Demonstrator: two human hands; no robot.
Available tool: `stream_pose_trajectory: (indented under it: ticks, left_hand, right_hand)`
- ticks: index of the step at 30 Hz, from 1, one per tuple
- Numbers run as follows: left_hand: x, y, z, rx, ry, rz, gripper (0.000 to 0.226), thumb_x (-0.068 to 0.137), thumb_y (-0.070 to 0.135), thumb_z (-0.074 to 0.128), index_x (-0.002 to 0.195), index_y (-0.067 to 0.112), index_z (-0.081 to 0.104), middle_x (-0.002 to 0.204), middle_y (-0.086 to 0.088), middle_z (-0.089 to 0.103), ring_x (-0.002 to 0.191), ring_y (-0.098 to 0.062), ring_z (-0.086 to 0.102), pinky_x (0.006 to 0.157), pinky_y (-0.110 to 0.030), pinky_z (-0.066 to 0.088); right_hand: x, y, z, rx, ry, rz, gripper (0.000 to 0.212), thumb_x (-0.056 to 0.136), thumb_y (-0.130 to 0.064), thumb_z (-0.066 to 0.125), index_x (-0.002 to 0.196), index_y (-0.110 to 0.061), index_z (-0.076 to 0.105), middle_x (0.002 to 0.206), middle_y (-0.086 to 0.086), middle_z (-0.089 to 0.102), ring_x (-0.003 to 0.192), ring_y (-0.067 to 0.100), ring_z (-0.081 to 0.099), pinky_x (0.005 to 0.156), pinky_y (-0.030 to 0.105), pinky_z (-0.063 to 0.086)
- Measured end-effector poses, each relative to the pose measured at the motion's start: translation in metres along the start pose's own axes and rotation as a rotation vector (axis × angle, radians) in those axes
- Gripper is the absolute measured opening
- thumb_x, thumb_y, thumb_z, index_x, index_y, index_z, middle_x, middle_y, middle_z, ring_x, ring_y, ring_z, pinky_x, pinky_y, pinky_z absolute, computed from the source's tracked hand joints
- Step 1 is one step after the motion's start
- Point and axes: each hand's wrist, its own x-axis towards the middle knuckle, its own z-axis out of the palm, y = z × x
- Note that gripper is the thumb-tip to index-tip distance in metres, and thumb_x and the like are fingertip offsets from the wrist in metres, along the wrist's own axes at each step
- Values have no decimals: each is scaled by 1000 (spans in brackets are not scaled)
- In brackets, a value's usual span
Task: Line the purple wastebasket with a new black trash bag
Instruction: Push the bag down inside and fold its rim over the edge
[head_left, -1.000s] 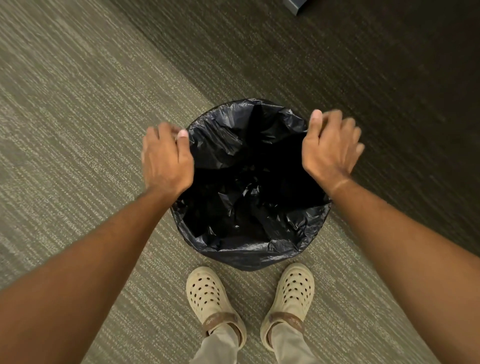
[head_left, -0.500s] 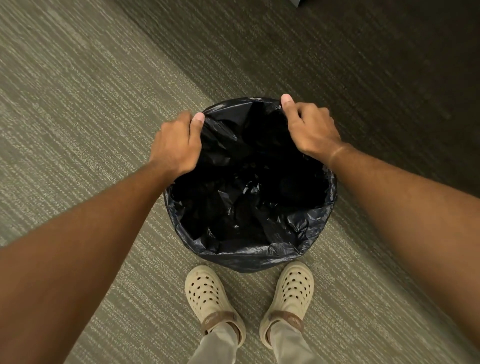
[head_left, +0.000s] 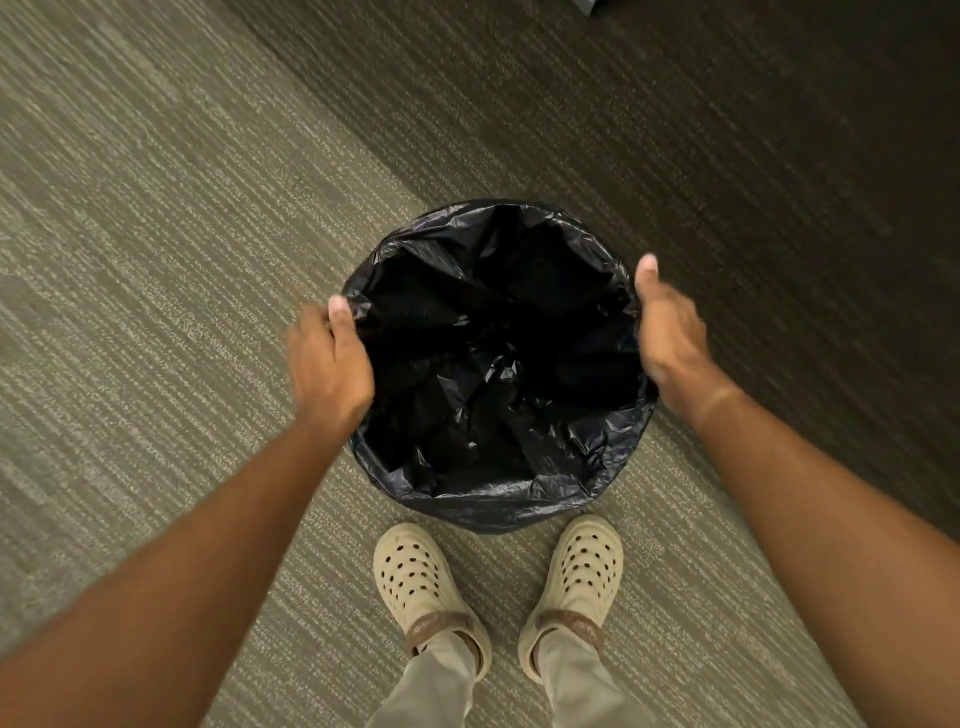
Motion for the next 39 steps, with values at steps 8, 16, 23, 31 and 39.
stream_pose_trajectory:
  ticks: [8, 16, 23, 31, 39]
  left_hand:
    - [-29, -9, 11, -248, 135, -183, 57, 104, 44, 21, 135, 6, 50, 134, -18, 54, 124, -28, 48, 95, -26, 29]
    - [-30, -9, 10, -307, 136, -245, 60, 102, 49, 23, 113, 1, 57, 93, 1, 59, 92, -12, 58, 89, -35, 45]
    - [-80, -10, 22, -387, 146, -507, 54, 102, 48, 22, 142, 15, 38, 145, -13, 43, 130, -28, 44, 101, -32, 31]
    - [-88, -14, 42, -501, 334, -504, 63, 100, 52, 20, 141, 10, 40, 142, -15, 48, 108, -11, 43, 83, -17, 32]
    - [-107, -12, 30, -432, 291, -694, 42, 97, 55, 33, 120, 20, 42, 130, -11, 45, 110, -23, 50, 98, -44, 43]
  right_hand:
    - [-29, 11, 21, 106, 203, 54, 59, 96, -60, 19, 80, -23, 62, 84, -11, 56, 99, 25, 55, 84, 35, 35]
    - [-33, 11, 16, 28, 262, 32, 68, 98, -58, 16, 65, -12, 53, 62, -10, 48, 61, 15, 48, 70, 33, 33]
    - [-77, 28, 30, 212, 280, 224, 45, 99, -54, 19, 106, -21, 49, 77, -19, 36, 72, 5, 39, 76, 29, 31]
    - [-80, 27, 45, 284, 431, 220, 63, 96, -59, 16, 78, -17, 60, 69, -8, 56, 68, 9, 56, 78, 37, 47]
    - [-113, 34, 38, 382, 452, 468, 35, 99, -51, 30, 87, -22, 46, 87, 0, 54, 77, 12, 52, 80, 32, 43]
